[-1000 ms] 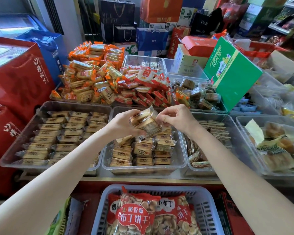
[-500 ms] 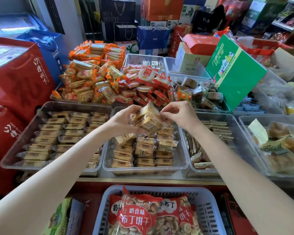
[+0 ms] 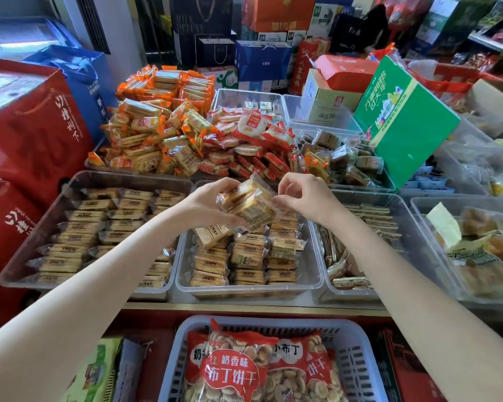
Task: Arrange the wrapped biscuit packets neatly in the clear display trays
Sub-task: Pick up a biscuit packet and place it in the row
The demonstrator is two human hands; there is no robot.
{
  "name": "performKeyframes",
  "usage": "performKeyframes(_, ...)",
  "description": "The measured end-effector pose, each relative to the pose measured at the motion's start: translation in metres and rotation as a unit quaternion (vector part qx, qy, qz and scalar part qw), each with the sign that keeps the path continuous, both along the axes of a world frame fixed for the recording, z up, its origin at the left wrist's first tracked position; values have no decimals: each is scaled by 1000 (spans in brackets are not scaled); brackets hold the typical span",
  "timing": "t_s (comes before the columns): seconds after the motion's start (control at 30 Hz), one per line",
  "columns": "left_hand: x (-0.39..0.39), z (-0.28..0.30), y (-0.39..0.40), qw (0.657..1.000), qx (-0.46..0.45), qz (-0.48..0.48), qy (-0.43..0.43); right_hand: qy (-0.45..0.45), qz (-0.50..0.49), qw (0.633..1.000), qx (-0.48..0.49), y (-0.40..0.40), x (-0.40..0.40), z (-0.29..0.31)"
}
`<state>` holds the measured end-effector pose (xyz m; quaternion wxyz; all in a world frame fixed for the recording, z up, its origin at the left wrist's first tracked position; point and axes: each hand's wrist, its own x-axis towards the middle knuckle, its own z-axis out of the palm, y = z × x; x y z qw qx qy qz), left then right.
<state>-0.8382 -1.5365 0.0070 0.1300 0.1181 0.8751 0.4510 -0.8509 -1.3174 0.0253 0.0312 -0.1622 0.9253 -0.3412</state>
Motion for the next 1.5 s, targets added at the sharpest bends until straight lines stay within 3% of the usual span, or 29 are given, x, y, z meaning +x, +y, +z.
performKeyframes(0.13, 0, 2, 0, 993, -109, -16, 48, -4, 10, 995, -97, -10, -5, 5)
performKeyframes(0.23, -1, 4, 2, 986, -146, -24, 76, 6, 36, 997, -70, -20, -7, 8)
performKeyframes(0.3, -1, 4, 0, 983, -158, -22, 86, 25, 44, 998, -47, -21, -9, 8)
performKeyframes(0.43, -3, 5, 0, 987, -139, -5, 85, 52, 19, 995, -88, -19, -12, 0)
performKeyframes(0.57, -6, -2, 0, 984, -159, -10, 82, 15, -34, 995, -96, -21, -15, -19)
performKeyframes(0.7, -16, -22, -11, 992, -114, 52, -12, -107, -125, 963, -215, -12, -23, -35)
performKeyframes(0.83, -33, -53, -24, 980, -74, 167, -80, -162, -92, 982, -18, 8, -27, -63)
performKeyframes(0.93, -47, -69, -15, 970, -70, 212, -96, -176, -104, 978, 37, 18, -29, -84)
performKeyframes(1.03, -63, -81, -4, 952, -151, 255, -77, -146, -73, 971, 176, 30, -30, -96)
performKeyframes(1.17, -73, -93, 2, 915, -320, 247, -9, -120, 45, 937, 325, 36, -26, -115)
performKeyframes(1.23, -70, -95, 4, 907, -346, 235, 44, -103, 70, 922, 366, 33, -24, -129)
performKeyframes(1.37, -48, -102, 12, 907, -334, 151, 208, -17, 18, 917, 399, 17, -13, -148)
performKeyframes(1.5, -25, -104, 27, 929, -271, 88, 237, 1, -27, 930, 366, 19, -9, -148)
